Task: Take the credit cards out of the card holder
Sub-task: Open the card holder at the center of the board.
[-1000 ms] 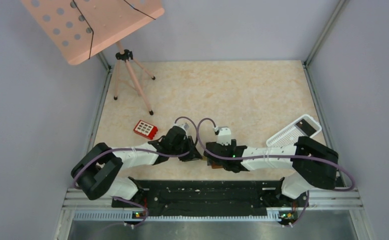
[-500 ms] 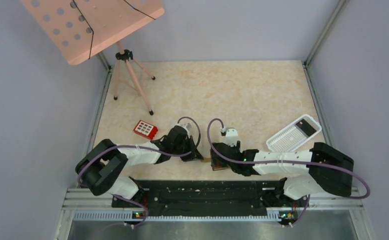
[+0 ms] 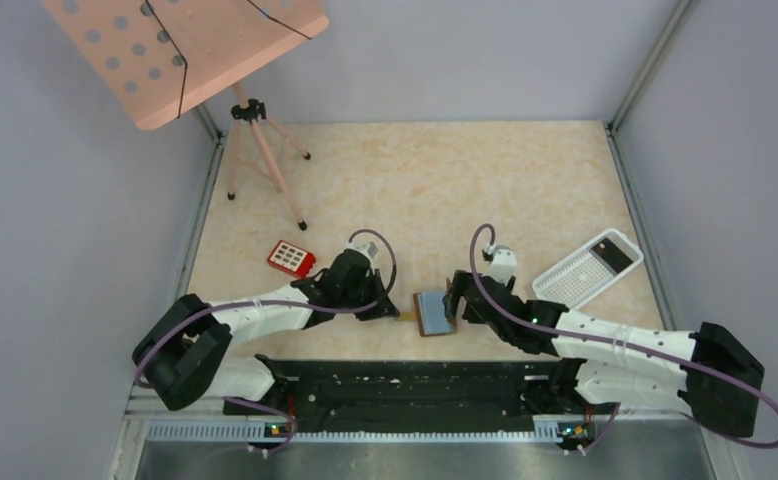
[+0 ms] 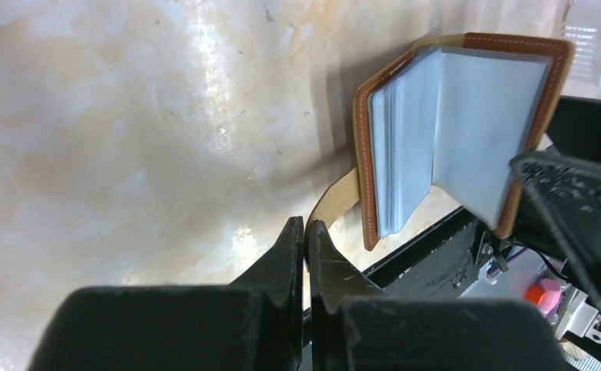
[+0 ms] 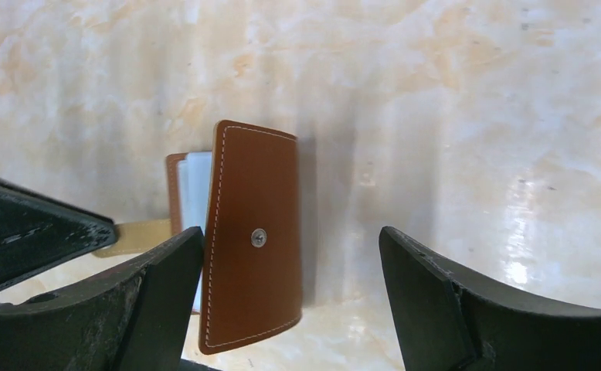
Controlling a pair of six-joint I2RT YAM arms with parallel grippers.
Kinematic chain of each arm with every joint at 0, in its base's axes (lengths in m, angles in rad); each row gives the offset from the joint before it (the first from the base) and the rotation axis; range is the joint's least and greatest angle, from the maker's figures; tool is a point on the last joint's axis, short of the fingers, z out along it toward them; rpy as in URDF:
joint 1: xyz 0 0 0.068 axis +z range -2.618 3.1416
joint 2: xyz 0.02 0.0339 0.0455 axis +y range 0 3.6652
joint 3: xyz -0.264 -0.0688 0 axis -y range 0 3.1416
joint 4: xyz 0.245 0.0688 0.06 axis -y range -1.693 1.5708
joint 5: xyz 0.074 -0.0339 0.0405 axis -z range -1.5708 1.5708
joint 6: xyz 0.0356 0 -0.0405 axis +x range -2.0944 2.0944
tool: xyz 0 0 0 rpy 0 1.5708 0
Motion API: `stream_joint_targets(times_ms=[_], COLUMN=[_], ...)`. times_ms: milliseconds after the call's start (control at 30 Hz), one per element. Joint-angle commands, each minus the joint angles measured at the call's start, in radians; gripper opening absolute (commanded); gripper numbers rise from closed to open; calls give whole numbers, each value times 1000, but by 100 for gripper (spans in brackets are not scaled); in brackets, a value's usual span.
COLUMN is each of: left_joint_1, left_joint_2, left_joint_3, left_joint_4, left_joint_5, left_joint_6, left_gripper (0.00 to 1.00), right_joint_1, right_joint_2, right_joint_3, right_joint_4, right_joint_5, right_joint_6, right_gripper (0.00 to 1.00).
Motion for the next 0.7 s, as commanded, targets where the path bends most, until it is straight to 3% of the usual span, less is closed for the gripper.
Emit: stream_joint_targets(times_ms=[0, 500, 667], left_joint_1=[5, 16, 17], left_joint_2=[-46, -59, -86], left_joint_3=[31, 72, 52], left_joint_4=[-71, -151, -105], left_joint_5=[-35, -75, -15], left_joint_6=[35, 60, 16], left_gripper=[0, 0, 0], right_joint_1=[-43, -77, -78], right_joint_2=[-71, -86, -85], right_joint_3=[-24, 100, 192], right_joint_4=[-125, -347, -330], right_joint_5=[28, 2, -98], right_joint_6=[10, 47, -2], right_gripper=[83, 72, 56])
